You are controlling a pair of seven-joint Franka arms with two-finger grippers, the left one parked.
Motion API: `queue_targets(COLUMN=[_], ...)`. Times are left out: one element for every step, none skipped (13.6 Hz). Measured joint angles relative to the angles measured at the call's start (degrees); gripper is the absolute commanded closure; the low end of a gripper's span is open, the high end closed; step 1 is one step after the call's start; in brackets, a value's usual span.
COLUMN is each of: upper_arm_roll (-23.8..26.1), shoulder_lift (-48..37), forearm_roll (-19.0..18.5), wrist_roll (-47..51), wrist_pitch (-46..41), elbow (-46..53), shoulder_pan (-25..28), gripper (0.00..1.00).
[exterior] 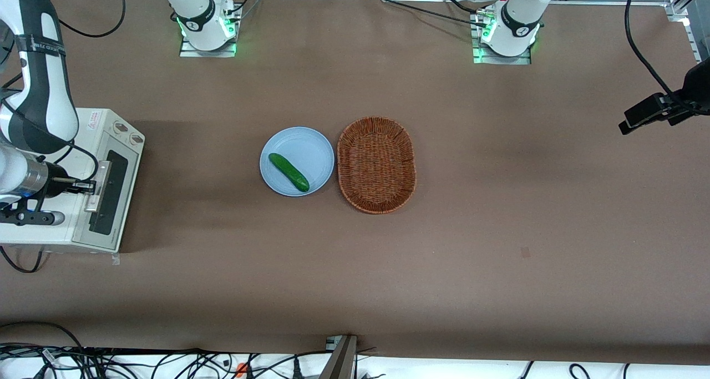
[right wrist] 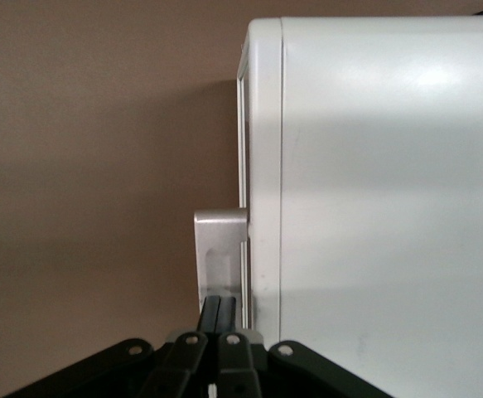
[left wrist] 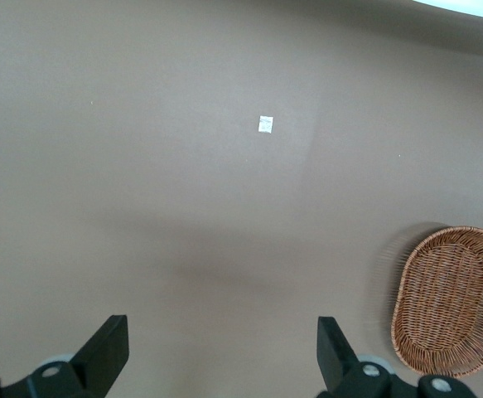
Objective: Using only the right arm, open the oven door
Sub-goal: 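Hook the right gripper behind the handle and pull the door outward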
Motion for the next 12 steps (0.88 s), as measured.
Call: queue_targets(upper_arm_roll=[0.0, 0.0, 0.01, 0.01, 0.01, 0.01, 0.01, 0.01, 0.04, 0.17, 0.42, 0.8], shoulder_lift=[0.31, 0.68, 0.84, 0.83, 0.84, 0.85, 0.86, 0.89, 0.94, 1.03, 1.15, 1.31], forearm_roll=[0.0, 0.02, 0.15, 0.3, 0.4, 0.45, 0.53, 0.96, 2.1, 3.09, 3.63, 3.98], wrist_roll=[0.01, 0.02, 0.04, 0.05, 0.06, 0.1, 0.12, 0.14, 0.24, 0.62, 1.36, 2.19], wrist_pitch=[0.33, 0.54, 0.57, 0.55, 0.55, 0.55, 0.55, 0.54, 0.46, 0.38, 0.34, 0.32], elbow=[0.0, 0.0, 0.07, 0.08, 0.08, 0.08, 0.08, 0.08, 0.07, 0.06, 0.05, 0.02], shoulder_pan=[0.0, 0.0, 0.01, 0.0, -0.02, -0.03, -0.02, -0.02, 0.0, 0.05, 0.13, 0.25], gripper=[1.0, 1.0, 1.0, 1.0, 1.0, 1.0, 1.0, 1.0, 1.0, 1.0, 1.0, 1.0])
